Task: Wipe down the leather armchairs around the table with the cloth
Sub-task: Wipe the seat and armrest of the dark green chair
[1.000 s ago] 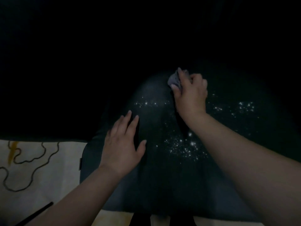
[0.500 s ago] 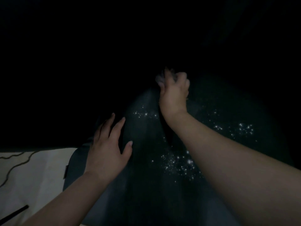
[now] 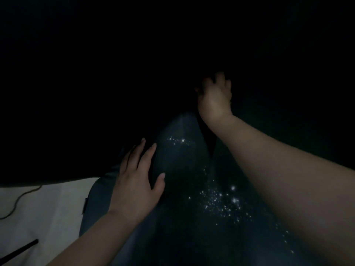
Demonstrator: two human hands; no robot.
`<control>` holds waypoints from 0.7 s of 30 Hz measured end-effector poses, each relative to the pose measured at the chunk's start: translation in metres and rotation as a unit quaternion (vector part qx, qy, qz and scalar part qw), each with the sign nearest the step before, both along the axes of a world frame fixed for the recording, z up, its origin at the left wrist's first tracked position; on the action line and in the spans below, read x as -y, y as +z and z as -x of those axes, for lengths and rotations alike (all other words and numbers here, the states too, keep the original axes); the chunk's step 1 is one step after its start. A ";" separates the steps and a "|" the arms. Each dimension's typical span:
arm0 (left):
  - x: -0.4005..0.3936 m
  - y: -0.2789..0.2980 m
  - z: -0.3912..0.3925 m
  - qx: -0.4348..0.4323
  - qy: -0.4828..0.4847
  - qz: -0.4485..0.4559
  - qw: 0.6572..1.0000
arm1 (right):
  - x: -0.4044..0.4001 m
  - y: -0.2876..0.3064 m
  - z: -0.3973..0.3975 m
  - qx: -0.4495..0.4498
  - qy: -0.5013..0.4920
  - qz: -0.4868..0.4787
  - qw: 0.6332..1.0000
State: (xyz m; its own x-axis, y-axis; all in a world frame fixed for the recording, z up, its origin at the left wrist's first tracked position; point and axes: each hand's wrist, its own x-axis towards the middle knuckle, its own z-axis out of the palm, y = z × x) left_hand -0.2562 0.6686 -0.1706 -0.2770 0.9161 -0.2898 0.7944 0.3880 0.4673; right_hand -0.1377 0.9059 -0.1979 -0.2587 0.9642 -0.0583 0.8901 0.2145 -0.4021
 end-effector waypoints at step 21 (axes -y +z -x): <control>-0.005 0.007 -0.007 0.008 0.000 0.010 1.000 | 0.114 0.011 -0.068 -0.114 0.390 0.050 0.912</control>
